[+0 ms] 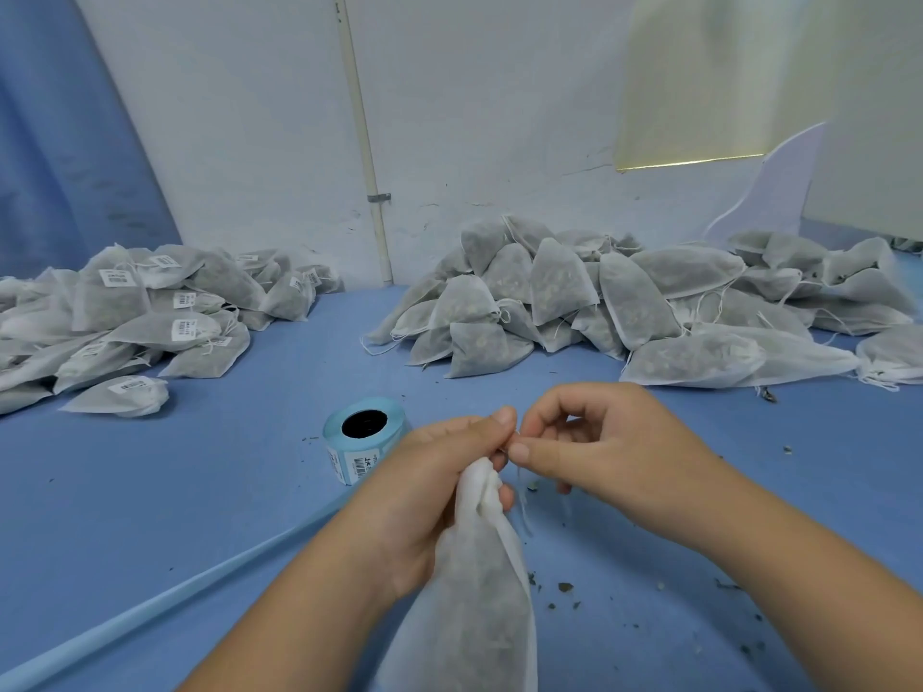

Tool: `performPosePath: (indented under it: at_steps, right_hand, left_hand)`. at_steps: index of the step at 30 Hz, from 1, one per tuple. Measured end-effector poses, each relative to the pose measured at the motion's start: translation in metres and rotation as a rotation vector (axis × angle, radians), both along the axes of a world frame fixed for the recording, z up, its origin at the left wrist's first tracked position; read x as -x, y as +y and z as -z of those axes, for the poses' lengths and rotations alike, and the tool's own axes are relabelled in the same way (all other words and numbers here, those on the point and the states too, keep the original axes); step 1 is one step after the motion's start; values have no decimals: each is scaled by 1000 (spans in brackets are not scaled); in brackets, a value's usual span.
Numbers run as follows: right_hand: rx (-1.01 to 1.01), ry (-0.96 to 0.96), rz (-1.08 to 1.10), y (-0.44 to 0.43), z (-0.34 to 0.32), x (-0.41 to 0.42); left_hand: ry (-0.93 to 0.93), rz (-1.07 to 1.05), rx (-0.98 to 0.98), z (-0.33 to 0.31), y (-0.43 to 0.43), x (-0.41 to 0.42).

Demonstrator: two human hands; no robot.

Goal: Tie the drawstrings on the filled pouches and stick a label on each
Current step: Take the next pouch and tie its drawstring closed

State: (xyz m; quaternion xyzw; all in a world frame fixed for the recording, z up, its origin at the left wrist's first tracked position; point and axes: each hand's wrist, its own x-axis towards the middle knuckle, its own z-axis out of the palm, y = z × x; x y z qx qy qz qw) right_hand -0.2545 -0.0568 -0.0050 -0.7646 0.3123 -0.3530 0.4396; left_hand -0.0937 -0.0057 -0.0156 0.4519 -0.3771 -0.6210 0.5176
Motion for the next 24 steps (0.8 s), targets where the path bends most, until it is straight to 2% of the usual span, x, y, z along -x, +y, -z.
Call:
performPosePath:
  at_steps: [3, 9, 19, 24]
  right_hand:
    - [-69, 24, -19, -2, -2, 2]
    - [-65, 128, -88, -6, 1, 5]
    - [-59, 167, -122, -8, 4, 9]
    - [-56, 74, -73, -6, -1, 9]
  left_hand:
    - [-88, -16, 53, 0, 1, -1]
    - [-235, 57, 73, 0, 2, -5]
    - [-257, 109, 60, -1, 2, -7]
    - [-234, 65, 78, 0, 2, -7]
